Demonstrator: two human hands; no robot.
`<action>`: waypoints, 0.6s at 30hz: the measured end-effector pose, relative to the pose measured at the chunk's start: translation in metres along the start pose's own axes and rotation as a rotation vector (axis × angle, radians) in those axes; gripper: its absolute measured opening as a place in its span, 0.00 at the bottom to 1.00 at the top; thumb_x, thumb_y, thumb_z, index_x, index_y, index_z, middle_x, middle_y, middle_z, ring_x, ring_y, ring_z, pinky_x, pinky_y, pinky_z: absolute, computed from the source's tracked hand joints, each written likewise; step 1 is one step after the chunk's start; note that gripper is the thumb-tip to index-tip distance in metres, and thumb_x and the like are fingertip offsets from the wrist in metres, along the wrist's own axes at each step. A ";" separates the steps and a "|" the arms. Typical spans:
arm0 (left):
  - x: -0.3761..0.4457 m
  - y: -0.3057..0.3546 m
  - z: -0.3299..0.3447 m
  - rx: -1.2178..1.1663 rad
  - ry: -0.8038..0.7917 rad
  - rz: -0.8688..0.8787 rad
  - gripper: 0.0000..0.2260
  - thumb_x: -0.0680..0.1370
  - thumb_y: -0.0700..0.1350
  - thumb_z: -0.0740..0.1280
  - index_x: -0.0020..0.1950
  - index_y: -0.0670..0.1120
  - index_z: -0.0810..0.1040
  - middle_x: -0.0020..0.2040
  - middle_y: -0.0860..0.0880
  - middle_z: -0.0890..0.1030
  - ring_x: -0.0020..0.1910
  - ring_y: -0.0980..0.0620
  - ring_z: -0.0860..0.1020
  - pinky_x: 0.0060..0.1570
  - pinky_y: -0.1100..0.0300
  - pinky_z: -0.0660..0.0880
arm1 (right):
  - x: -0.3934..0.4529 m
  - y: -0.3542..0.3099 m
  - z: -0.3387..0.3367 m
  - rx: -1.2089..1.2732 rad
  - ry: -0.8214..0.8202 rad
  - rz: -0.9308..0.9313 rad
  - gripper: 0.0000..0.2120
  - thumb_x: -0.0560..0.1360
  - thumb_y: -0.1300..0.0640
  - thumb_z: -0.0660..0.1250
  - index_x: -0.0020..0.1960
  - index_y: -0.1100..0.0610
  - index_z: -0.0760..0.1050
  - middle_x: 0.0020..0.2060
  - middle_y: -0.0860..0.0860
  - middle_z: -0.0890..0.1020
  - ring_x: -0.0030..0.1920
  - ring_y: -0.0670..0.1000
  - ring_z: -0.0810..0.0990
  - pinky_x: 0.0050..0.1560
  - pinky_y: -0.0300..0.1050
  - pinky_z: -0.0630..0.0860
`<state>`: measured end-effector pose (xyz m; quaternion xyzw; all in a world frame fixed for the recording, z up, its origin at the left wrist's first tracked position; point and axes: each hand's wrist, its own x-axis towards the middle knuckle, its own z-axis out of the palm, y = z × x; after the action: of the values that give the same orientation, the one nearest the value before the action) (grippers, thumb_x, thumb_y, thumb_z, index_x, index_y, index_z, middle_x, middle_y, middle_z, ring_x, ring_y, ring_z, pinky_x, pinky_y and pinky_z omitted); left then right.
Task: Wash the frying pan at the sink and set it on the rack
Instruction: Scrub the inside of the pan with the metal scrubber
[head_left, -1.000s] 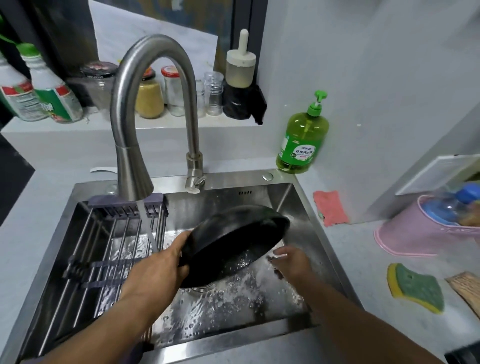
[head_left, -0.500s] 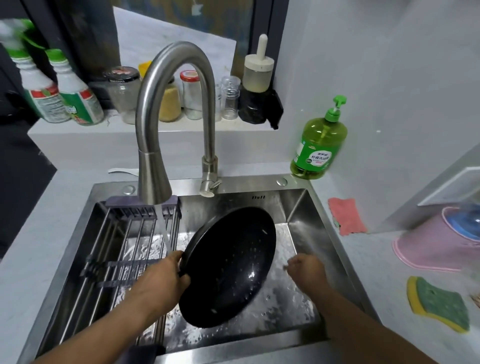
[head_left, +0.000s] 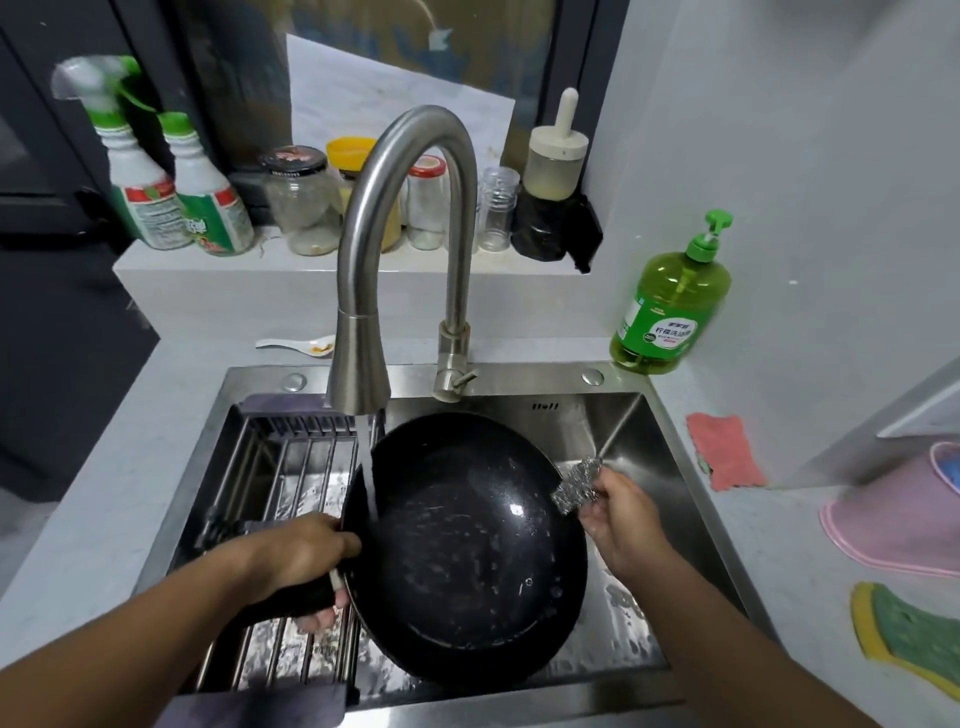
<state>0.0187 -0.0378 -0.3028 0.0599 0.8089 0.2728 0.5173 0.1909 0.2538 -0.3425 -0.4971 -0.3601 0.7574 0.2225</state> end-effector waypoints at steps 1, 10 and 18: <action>-0.001 -0.001 -0.004 -0.012 -0.014 -0.010 0.11 0.84 0.42 0.58 0.59 0.35 0.71 0.31 0.36 0.79 0.28 0.39 0.80 0.28 0.51 0.79 | -0.004 -0.002 0.007 0.039 -0.050 0.018 0.05 0.80 0.65 0.62 0.45 0.60 0.73 0.37 0.54 0.75 0.33 0.48 0.71 0.32 0.40 0.73; -0.025 0.002 -0.028 0.004 -0.010 -0.015 0.14 0.84 0.43 0.56 0.57 0.32 0.74 0.33 0.35 0.79 0.28 0.40 0.79 0.28 0.52 0.77 | -0.041 -0.012 0.062 -0.043 -0.296 -0.025 0.09 0.80 0.67 0.61 0.57 0.64 0.77 0.41 0.56 0.81 0.28 0.44 0.76 0.33 0.39 0.73; -0.028 0.000 -0.051 0.054 0.020 -0.002 0.12 0.84 0.42 0.56 0.58 0.35 0.73 0.32 0.35 0.77 0.28 0.40 0.79 0.32 0.48 0.80 | -0.036 -0.021 0.032 0.284 -0.294 0.283 0.03 0.73 0.61 0.63 0.45 0.59 0.68 0.28 0.53 0.72 0.29 0.49 0.69 0.32 0.41 0.74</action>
<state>-0.0129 -0.0679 -0.2637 0.0705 0.8213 0.2509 0.5075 0.1763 0.2314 -0.2974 -0.3907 -0.2055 0.8882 0.1272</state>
